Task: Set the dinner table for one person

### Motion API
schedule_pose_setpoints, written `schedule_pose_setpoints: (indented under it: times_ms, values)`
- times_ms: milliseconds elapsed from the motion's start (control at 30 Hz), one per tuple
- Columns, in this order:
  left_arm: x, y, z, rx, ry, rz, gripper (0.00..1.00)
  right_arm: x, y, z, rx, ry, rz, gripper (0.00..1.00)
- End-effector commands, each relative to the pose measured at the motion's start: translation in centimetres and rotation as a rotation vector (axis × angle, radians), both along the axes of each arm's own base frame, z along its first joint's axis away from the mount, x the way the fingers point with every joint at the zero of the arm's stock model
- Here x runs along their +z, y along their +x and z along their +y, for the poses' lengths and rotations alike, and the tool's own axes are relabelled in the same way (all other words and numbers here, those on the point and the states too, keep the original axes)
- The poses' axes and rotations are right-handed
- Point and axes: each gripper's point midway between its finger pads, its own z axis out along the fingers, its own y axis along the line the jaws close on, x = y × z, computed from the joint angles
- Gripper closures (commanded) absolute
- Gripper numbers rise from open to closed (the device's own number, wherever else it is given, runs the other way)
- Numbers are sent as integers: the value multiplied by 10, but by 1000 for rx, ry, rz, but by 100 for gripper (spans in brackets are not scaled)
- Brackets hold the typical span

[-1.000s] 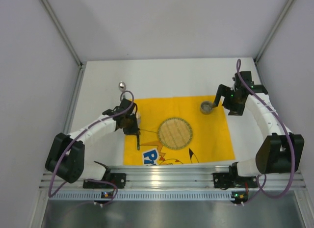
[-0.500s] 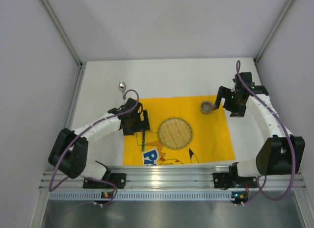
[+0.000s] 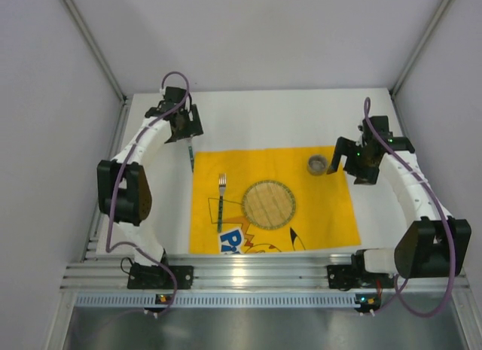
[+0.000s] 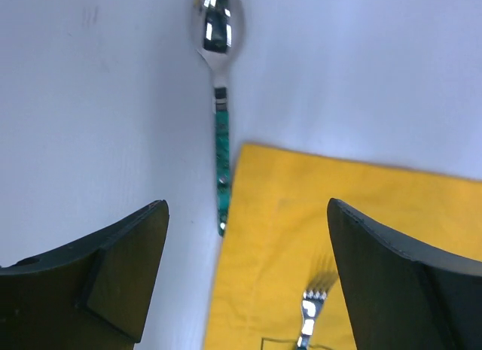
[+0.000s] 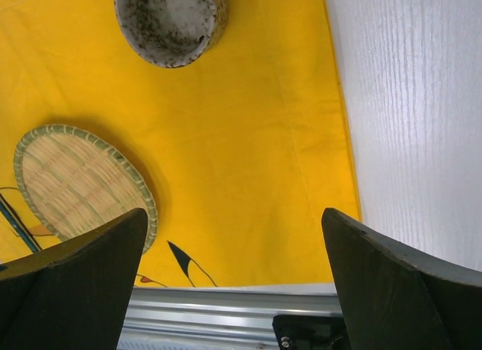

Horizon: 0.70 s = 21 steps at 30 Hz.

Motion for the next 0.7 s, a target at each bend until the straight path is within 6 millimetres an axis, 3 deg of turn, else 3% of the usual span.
schedule_pose_setpoints:
  times_ms: [0,33,100,333,367,500,667]
  values:
    - [-30,20,23,-13,82,93,12,8,-4,0,1,9,-30,0]
    - [-27,31,28,-2,79,82,14,8,-5,1,1,13,-28,0]
    - [-45,42,30,-6,70,120,18,9,-6,1,-8,14,-32,0]
    - [-88,57,29,-10,45,194,32,5,-11,-1,-22,7,-16,0]
    - [-92,57,29,-8,46,203,42,4,-12,-1,-20,5,-12,0]
    - [-112,56,34,1,67,244,69,4,-11,-3,-17,-7,-4,0]
    - [-123,57,45,7,87,265,93,7,-5,-3,-13,-6,-7,0]
